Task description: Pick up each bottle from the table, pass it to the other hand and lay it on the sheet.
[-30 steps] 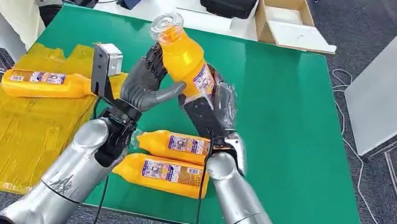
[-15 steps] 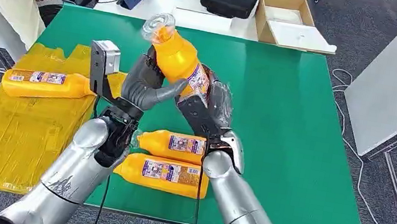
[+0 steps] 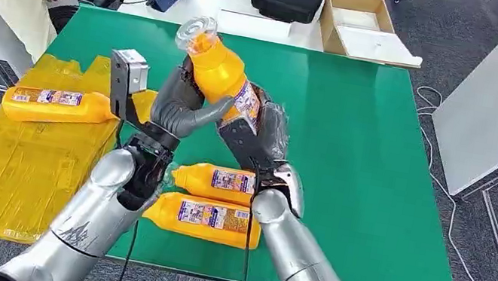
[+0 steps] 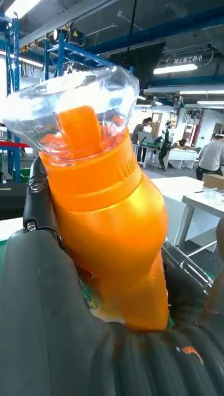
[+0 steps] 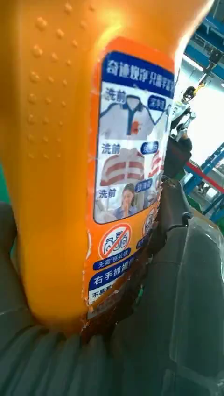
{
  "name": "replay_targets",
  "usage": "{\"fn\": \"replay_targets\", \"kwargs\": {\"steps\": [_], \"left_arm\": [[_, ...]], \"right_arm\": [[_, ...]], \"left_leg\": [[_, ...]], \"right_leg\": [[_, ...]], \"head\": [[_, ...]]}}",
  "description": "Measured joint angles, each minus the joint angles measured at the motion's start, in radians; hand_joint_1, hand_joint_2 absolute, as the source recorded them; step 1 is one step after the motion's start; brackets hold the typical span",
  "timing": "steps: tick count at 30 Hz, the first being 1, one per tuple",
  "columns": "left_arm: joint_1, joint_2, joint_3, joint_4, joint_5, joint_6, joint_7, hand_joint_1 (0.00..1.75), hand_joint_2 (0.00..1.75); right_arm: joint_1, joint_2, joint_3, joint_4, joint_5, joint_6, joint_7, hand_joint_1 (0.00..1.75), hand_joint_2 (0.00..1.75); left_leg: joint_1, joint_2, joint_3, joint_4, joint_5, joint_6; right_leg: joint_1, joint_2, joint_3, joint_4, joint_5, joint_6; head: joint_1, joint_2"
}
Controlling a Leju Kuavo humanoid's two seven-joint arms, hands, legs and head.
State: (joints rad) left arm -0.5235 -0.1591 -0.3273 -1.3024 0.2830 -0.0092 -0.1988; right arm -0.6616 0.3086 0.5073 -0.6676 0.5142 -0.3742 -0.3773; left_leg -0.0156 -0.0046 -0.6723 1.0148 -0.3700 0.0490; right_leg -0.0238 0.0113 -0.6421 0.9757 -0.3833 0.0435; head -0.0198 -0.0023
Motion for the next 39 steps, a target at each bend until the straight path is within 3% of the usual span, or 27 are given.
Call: {"fn": "replay_targets", "kwargs": {"steps": [5, 18, 34, 35, 36, 38, 39], "left_arm": [[0.004, 0.000, -0.003, 0.006, 0.002, 0.012, -0.016, 0.00, 1.75], [0.018, 0.004, 0.009, 0.029, 0.010, 0.014, -0.020, 0.00, 1.75], [0.018, 0.012, 0.023, 0.059, 0.037, 0.014, -0.035, 0.00, 1.75], [0.019, 0.012, 0.024, 0.060, 0.040, 0.015, -0.038, 0.12, 1.75], [0.021, 0.012, 0.027, 0.060, 0.045, 0.023, -0.050, 1.36, 1.75], [0.030, 0.008, 0.036, 0.057, 0.063, 0.057, -0.092, 1.71, 1.75], [0.039, 0.004, 0.039, 0.050, 0.069, 0.076, -0.110, 1.73, 1.75]], "right_arm": [[0.001, 0.016, 0.045, 0.006, 0.079, 0.012, 0.025, 1.75, 1.75], [-0.002, 0.024, 0.099, 0.006, 0.103, 0.018, 0.038, 1.75, 1.75], [-0.024, 0.023, 0.213, 0.010, 0.053, 0.021, 0.083, 1.75, 1.75], [-0.025, 0.023, 0.220, 0.011, 0.047, 0.021, 0.085, 1.75, 1.75], [-0.029, 0.023, 0.228, 0.013, 0.038, 0.021, 0.087, 1.71, 1.75], [-0.038, 0.023, 0.249, 0.017, 0.023, 0.021, 0.092, 1.73, 1.75], [-0.043, 0.023, 0.261, 0.019, 0.016, 0.021, 0.094, 1.75, 1.75]], "left_leg": [[0.000, 0.000, 0.000, 0.000, 0.000, 0.000], [0.000, 0.000, -0.001, 0.000, 0.000, 0.000], [0.000, 0.000, -0.001, 0.000, 0.000, 0.000], [0.000, 0.000, -0.001, 0.000, 0.000, 0.000], [0.000, 0.000, -0.001, 0.000, 0.000, 0.000], [0.000, 0.001, -0.001, 0.000, 0.000, 0.000], [0.000, 0.000, -0.001, 0.000, 0.000, 0.000]], "right_leg": [[0.000, 0.000, 0.000, 0.000, 0.000, 0.000], [0.000, 0.000, -0.001, 0.000, 0.000, 0.000], [0.000, 0.000, -0.001, 0.000, 0.000, 0.000], [0.000, 0.000, -0.001, 0.000, 0.000, 0.000], [0.000, 0.000, -0.001, 0.000, 0.000, 0.000], [0.000, 0.000, -0.001, 0.000, 0.000, 0.000], [0.000, 0.000, -0.001, 0.000, 0.000, 0.000]], "head": [[0.000, 0.000], [0.000, 0.000], [0.001, 0.000], [0.000, 0.000], [0.001, 0.000], [0.000, 0.000], [0.000, 0.000]]}}
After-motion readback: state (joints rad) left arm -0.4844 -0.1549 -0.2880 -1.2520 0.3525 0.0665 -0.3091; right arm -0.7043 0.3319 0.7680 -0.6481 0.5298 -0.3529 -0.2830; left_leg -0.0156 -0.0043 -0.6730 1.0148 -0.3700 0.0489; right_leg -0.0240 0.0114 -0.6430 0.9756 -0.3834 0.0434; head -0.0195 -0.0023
